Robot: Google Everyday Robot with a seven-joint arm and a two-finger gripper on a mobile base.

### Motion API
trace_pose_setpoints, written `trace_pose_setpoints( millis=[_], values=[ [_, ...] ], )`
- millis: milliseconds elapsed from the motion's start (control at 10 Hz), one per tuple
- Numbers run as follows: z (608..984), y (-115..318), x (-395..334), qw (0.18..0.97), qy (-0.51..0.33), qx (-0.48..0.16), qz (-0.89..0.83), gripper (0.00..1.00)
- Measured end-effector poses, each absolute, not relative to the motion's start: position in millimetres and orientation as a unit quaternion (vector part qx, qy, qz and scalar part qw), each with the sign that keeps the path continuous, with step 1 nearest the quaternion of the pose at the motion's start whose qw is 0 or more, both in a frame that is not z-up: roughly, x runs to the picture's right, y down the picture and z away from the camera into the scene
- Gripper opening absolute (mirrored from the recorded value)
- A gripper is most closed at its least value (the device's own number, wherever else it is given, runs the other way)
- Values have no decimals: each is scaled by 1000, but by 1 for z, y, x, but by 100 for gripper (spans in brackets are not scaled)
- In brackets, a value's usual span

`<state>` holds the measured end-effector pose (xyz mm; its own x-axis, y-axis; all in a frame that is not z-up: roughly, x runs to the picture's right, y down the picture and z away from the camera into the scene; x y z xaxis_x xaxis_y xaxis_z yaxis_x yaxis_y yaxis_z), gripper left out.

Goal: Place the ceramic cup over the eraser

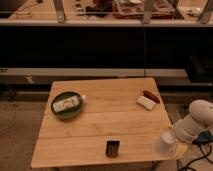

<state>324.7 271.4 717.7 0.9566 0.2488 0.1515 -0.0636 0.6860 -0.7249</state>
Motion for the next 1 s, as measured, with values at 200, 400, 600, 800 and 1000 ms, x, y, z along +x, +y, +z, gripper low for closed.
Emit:
trace_pose_setpoints(
  millis=[200,400,600,800,1000],
  values=[
    [722,271,322,910,-119,-387,86,53],
    [723,269,319,910,-119,-386,89,37],
    [723,261,315,912,-124,-380,97,18],
    [718,251,312,913,-132,-371,107,3],
    [709,243,308,915,-140,-363,108,2]
  ],
)
